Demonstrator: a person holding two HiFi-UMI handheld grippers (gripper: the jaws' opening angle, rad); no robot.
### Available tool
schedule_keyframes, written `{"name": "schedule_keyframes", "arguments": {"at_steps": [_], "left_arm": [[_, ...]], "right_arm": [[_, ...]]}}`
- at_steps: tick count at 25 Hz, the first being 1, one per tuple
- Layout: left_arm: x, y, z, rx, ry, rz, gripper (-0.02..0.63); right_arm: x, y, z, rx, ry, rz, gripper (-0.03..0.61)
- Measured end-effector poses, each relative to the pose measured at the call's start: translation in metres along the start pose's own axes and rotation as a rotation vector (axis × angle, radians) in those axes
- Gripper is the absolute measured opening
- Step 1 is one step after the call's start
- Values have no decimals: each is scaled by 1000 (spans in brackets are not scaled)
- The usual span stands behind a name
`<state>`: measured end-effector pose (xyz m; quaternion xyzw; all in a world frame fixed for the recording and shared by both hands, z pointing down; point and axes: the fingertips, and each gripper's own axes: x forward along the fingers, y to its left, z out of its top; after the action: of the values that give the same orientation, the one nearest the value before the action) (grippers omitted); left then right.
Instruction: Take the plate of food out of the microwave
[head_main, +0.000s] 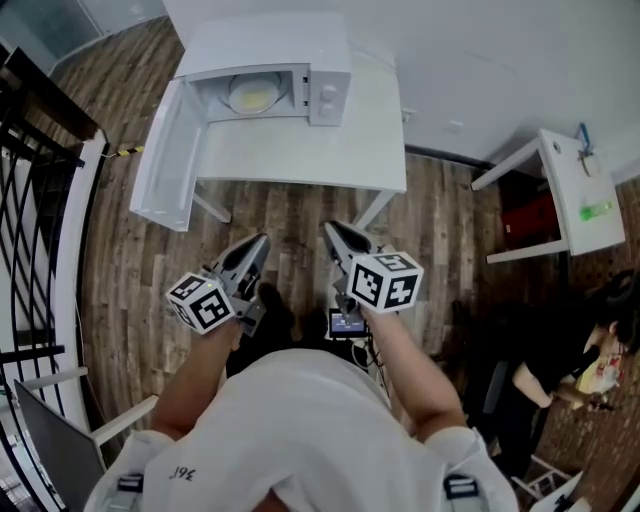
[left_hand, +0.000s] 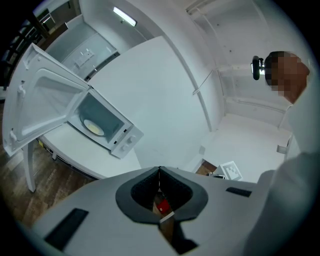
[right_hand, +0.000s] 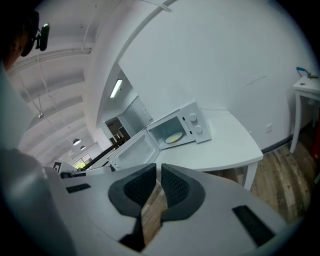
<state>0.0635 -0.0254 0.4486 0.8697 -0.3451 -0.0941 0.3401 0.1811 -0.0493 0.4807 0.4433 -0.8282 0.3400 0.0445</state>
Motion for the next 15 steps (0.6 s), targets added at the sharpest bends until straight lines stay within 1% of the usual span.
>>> {"name": "schedule_keyframes", "arguments": {"at_steps": [6, 10, 15], "left_arm": [[23, 34, 25, 17, 28, -18, 6], [37, 54, 48, 21, 51, -48, 6], [49, 80, 67, 13, 96, -77, 6]], "right_arm": [[41, -7, 22, 6, -19, -13, 31], [71, -11, 38, 12, -30, -47, 31], [104, -15, 54, 25, -46, -92, 31]]}}
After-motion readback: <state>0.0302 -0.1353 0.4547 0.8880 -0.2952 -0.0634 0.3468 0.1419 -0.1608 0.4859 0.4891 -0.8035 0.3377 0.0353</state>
